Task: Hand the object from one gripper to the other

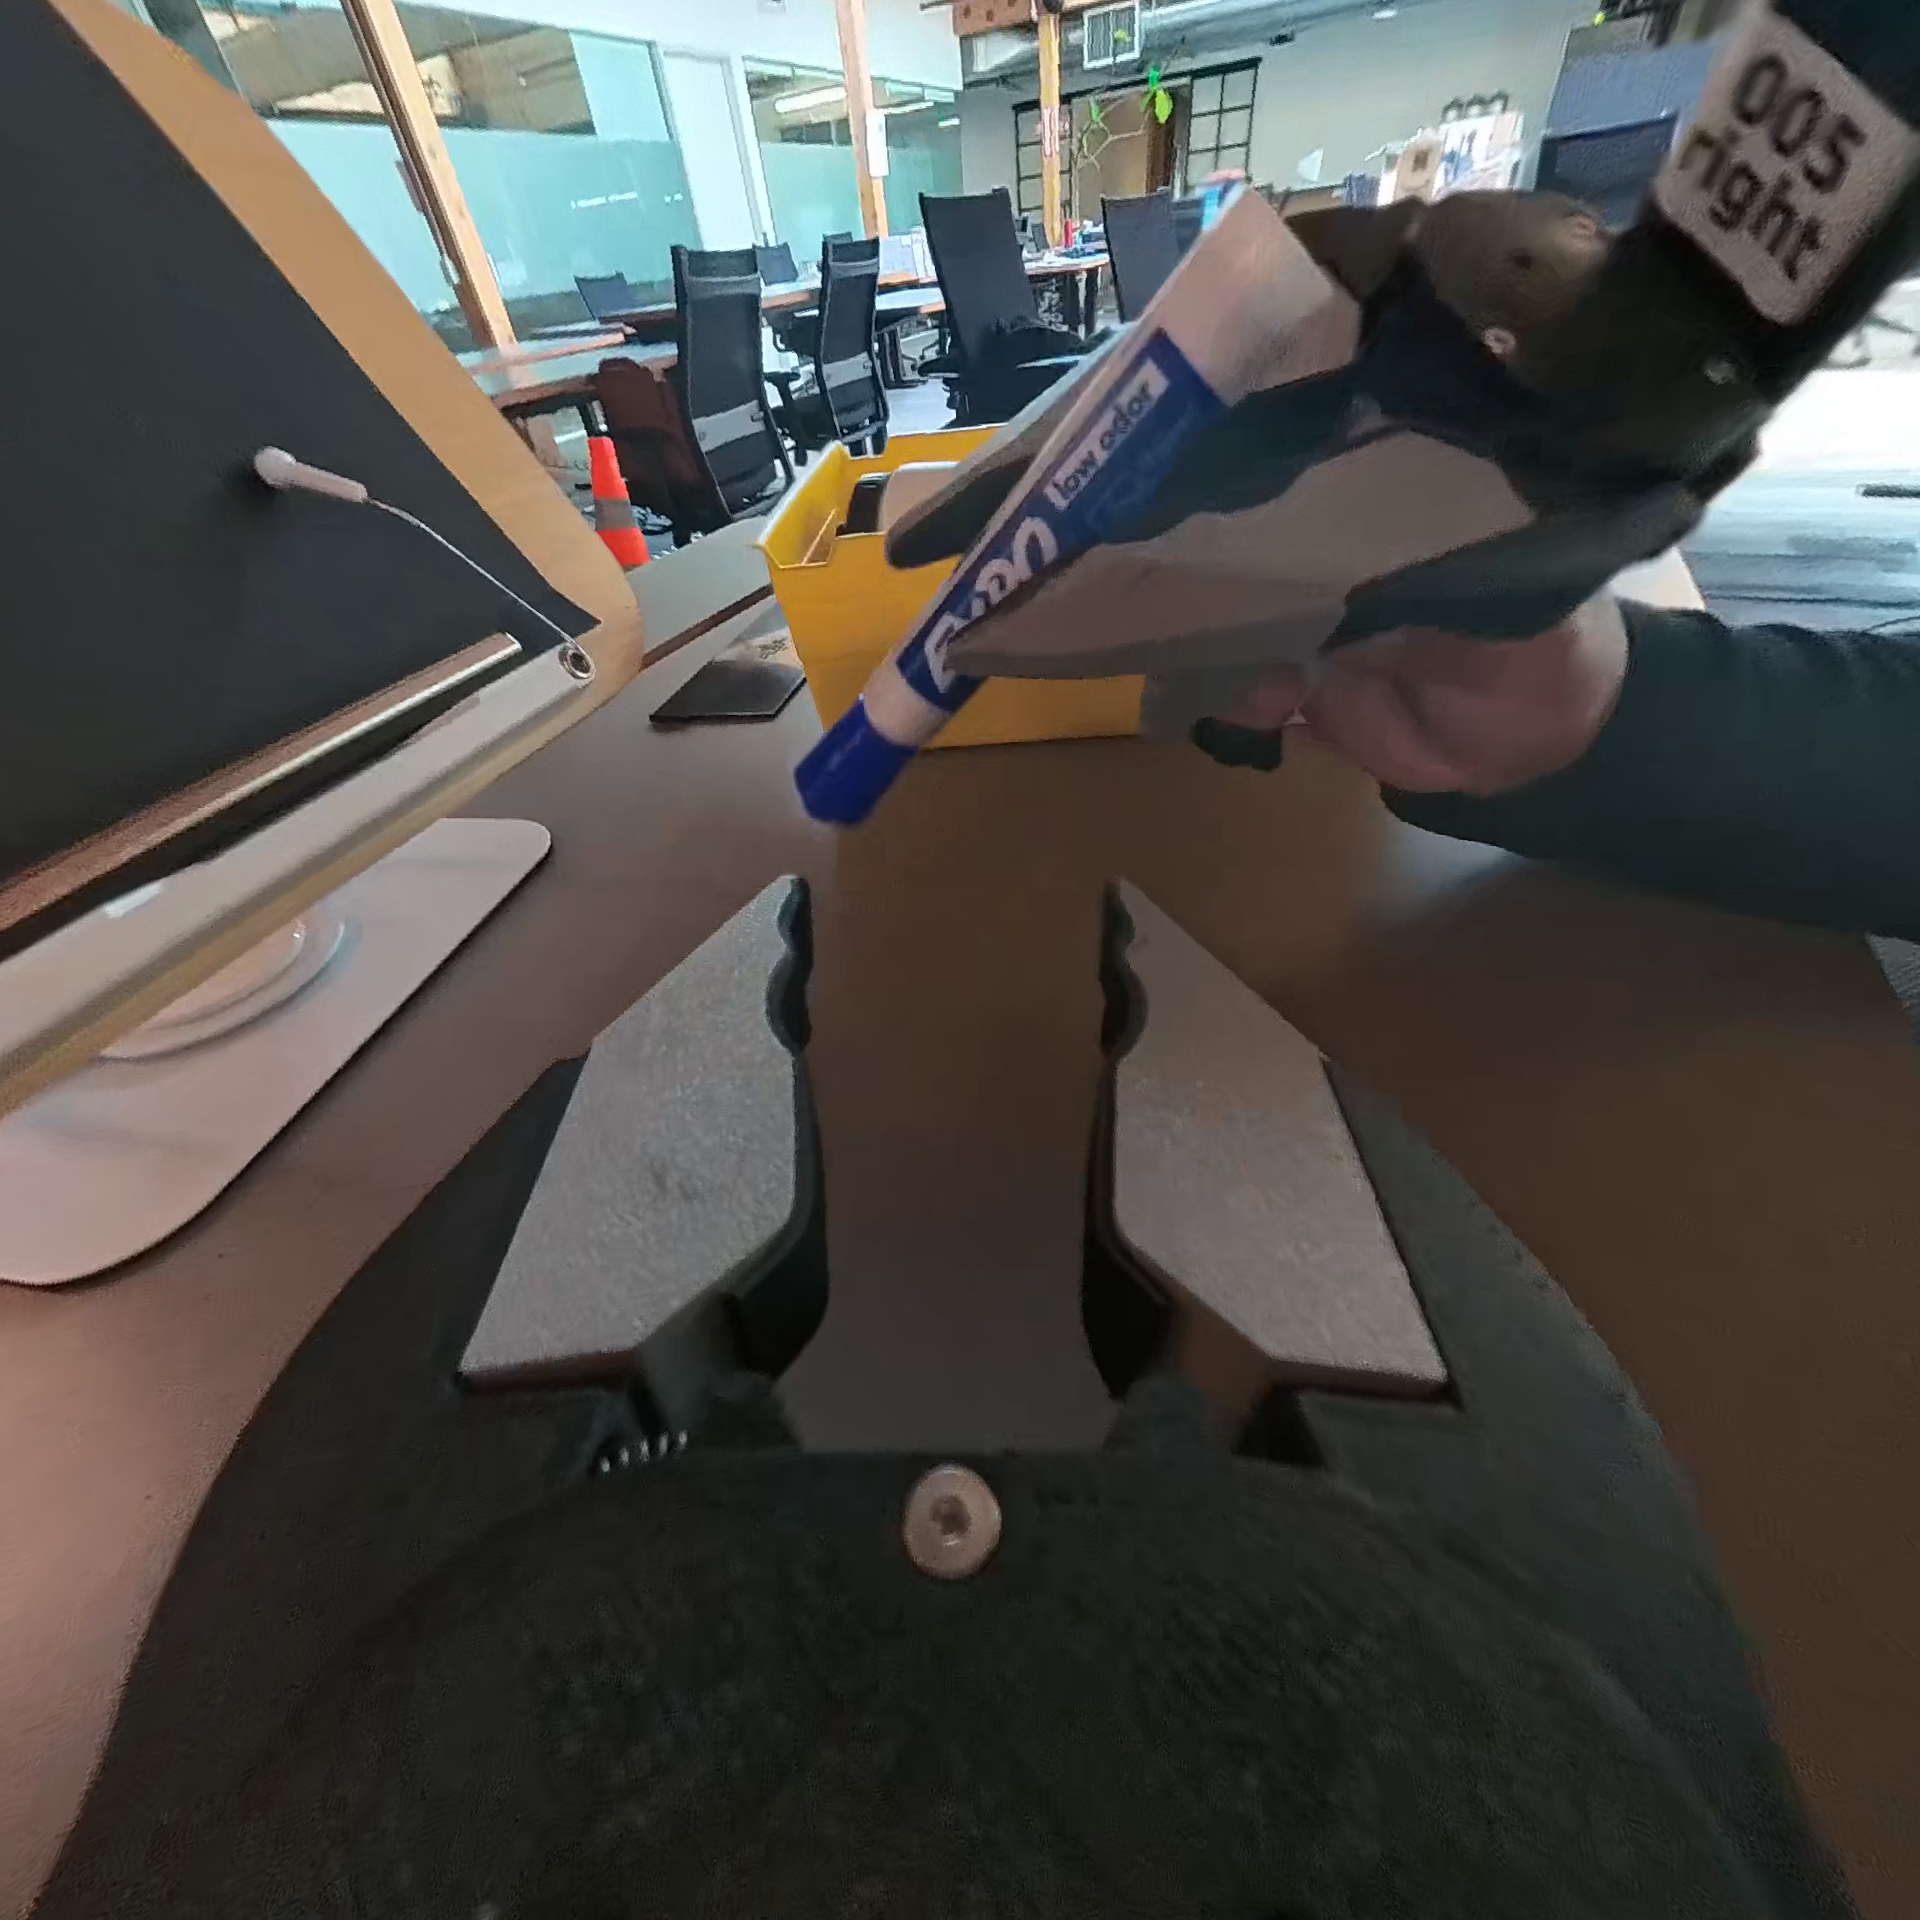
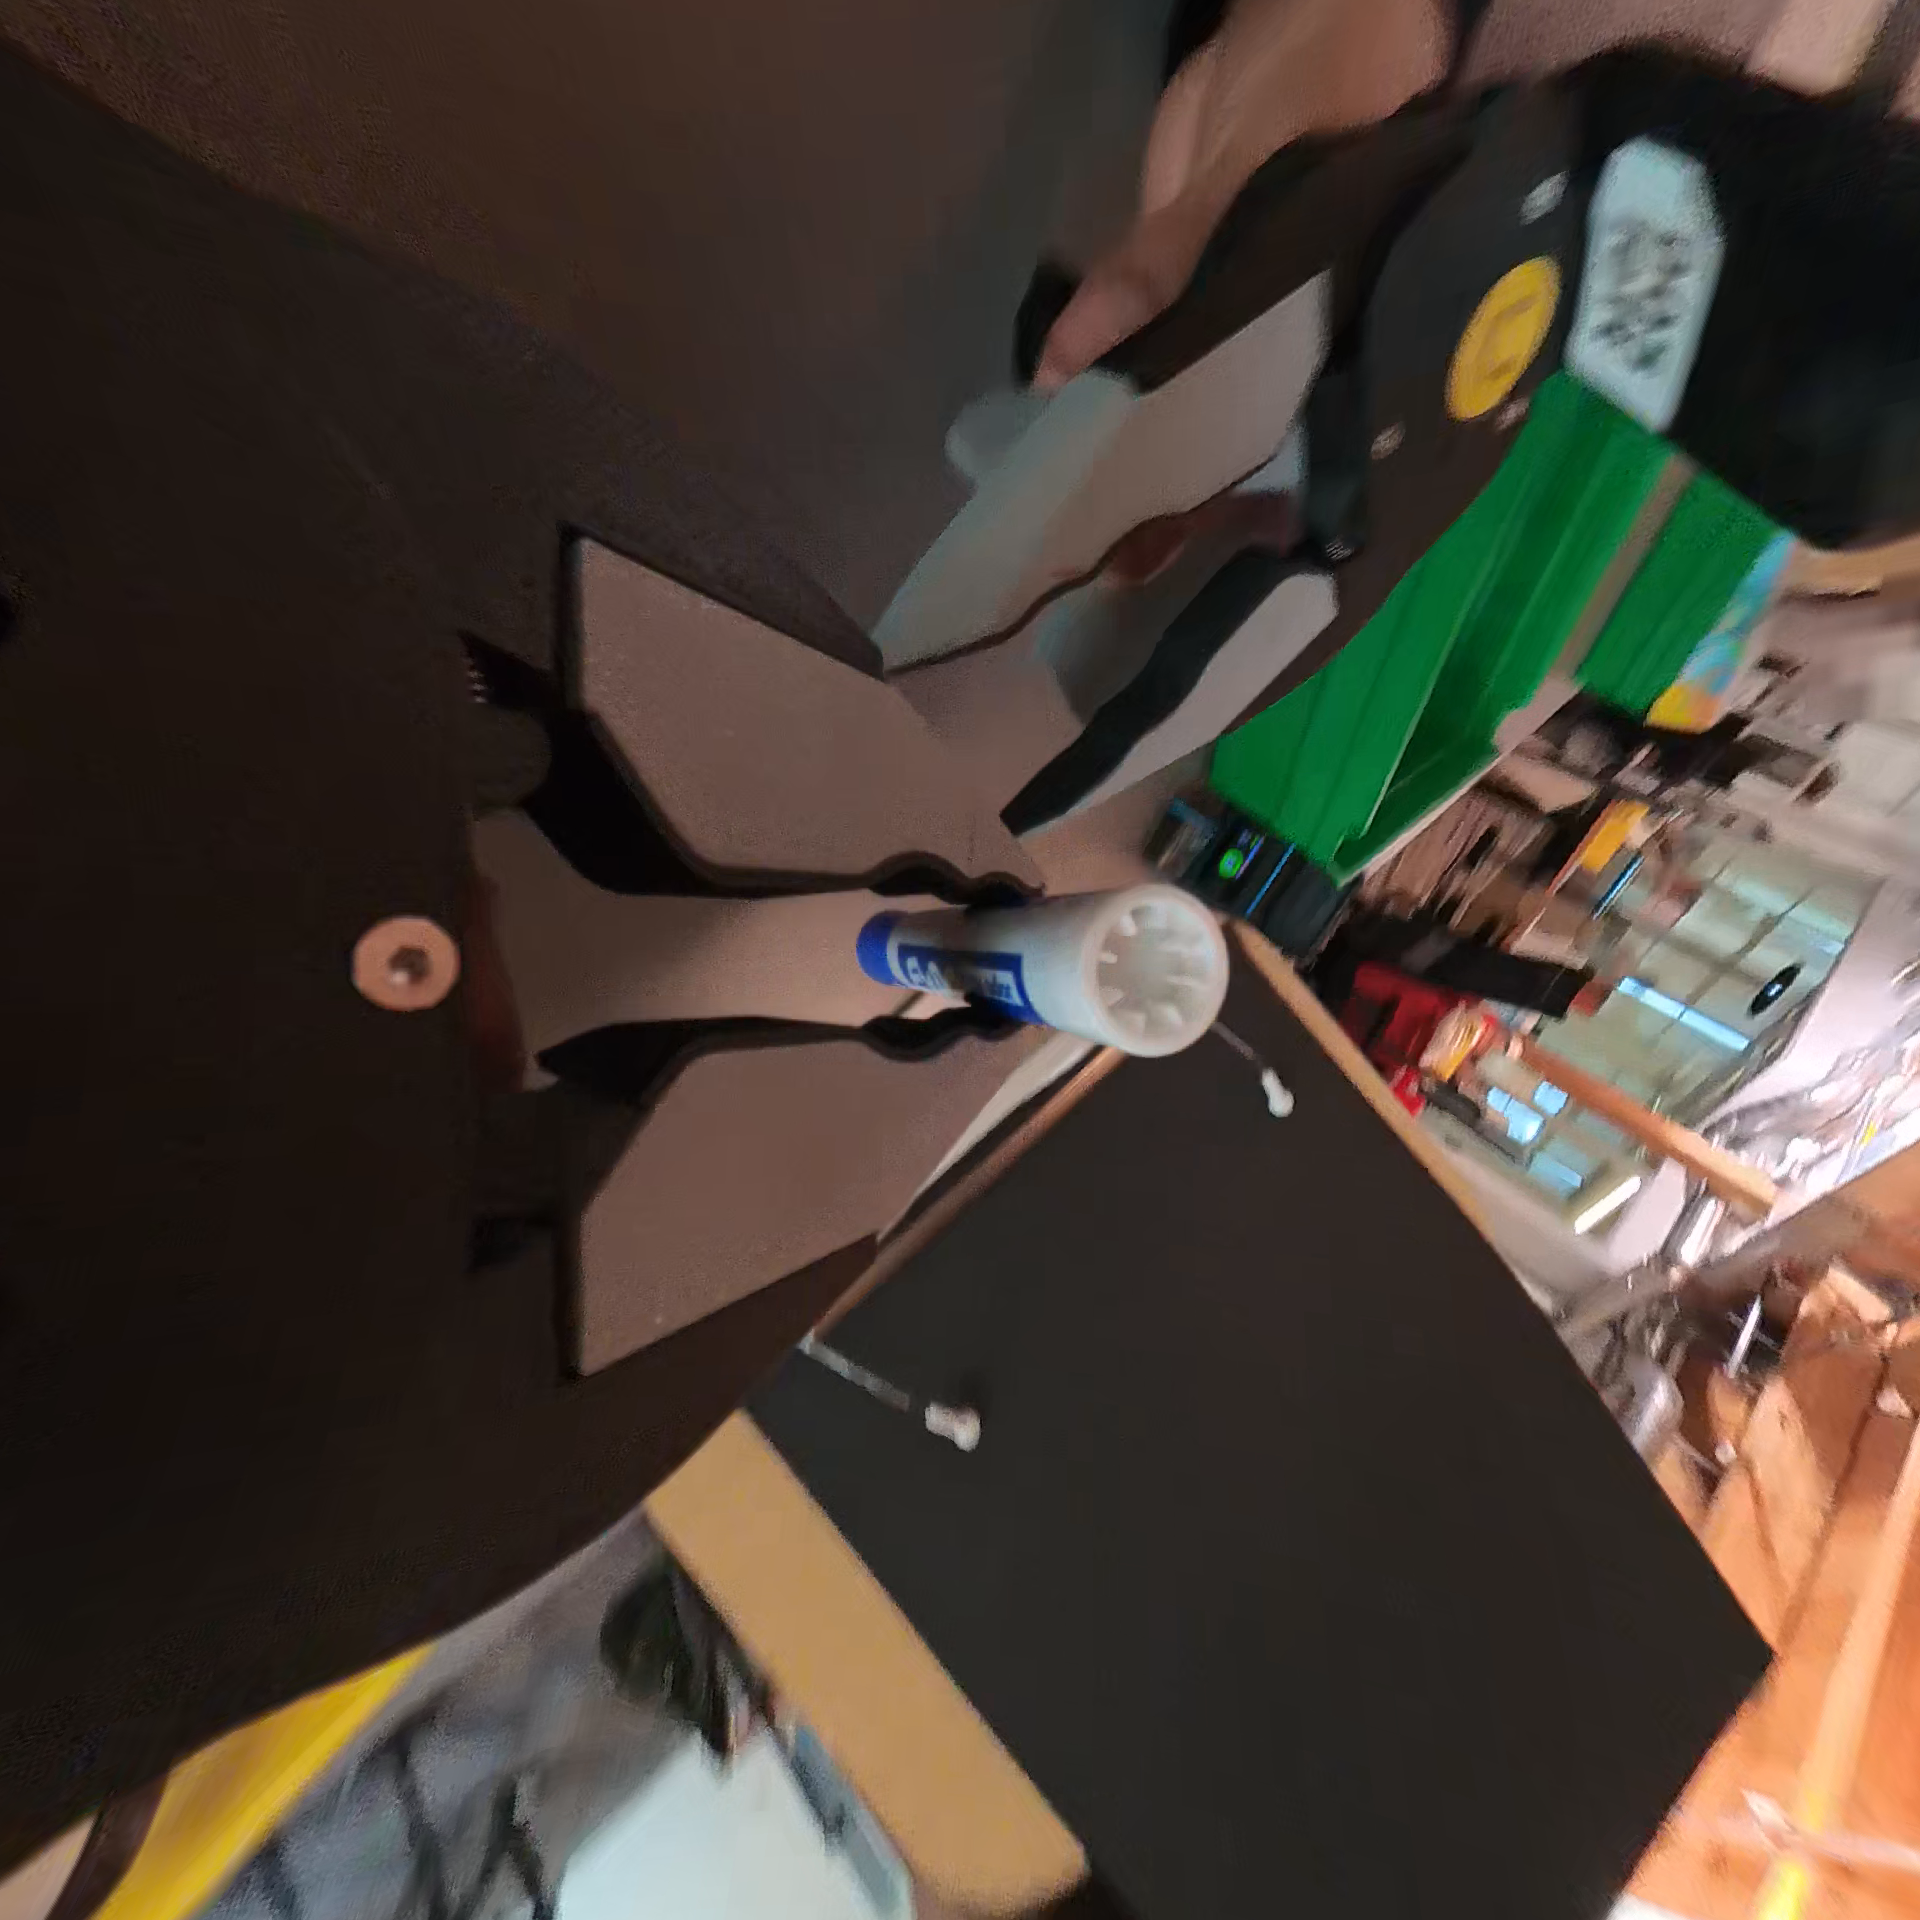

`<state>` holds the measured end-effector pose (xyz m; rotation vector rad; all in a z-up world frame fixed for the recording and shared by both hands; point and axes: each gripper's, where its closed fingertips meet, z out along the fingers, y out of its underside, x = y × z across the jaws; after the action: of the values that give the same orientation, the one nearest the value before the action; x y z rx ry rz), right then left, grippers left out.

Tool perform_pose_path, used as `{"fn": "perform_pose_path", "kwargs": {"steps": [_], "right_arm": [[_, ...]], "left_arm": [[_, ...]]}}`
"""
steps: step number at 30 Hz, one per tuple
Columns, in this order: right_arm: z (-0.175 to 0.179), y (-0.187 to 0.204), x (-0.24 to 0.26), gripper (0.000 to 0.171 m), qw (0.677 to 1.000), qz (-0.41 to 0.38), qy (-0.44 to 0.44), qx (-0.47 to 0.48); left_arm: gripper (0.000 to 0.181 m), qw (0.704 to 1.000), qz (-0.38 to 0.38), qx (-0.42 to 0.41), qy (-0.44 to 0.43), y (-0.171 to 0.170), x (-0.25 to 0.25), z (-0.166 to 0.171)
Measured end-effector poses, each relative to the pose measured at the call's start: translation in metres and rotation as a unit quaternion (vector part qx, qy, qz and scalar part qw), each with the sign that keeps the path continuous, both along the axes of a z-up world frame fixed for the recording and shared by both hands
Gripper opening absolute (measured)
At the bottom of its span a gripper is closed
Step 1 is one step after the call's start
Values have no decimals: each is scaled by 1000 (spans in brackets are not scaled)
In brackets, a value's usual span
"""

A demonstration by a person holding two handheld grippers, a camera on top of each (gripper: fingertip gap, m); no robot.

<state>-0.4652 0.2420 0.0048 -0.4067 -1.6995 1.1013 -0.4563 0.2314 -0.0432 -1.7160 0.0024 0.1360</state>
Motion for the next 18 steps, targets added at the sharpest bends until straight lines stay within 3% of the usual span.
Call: {"fn": "perform_pose_path", "kwargs": {"steps": [4,7,12,18], "right_arm": [[1,4,-1,16,987,-63,84,119],[1,4,-2,16,958,-107,150,220],[-7,-3,-3,15,895,-149,211,363],[-14,-9,-9,16,827,-191,249,466]], "left_arm": [[60,999,-13,10,-46,-2,-1,3],[70,989,-60,25,-135,-5,7,8],[77,929,-171,71,-320,-9,26,29],[70,896,-229,41,-378,-10,46,25]]}}
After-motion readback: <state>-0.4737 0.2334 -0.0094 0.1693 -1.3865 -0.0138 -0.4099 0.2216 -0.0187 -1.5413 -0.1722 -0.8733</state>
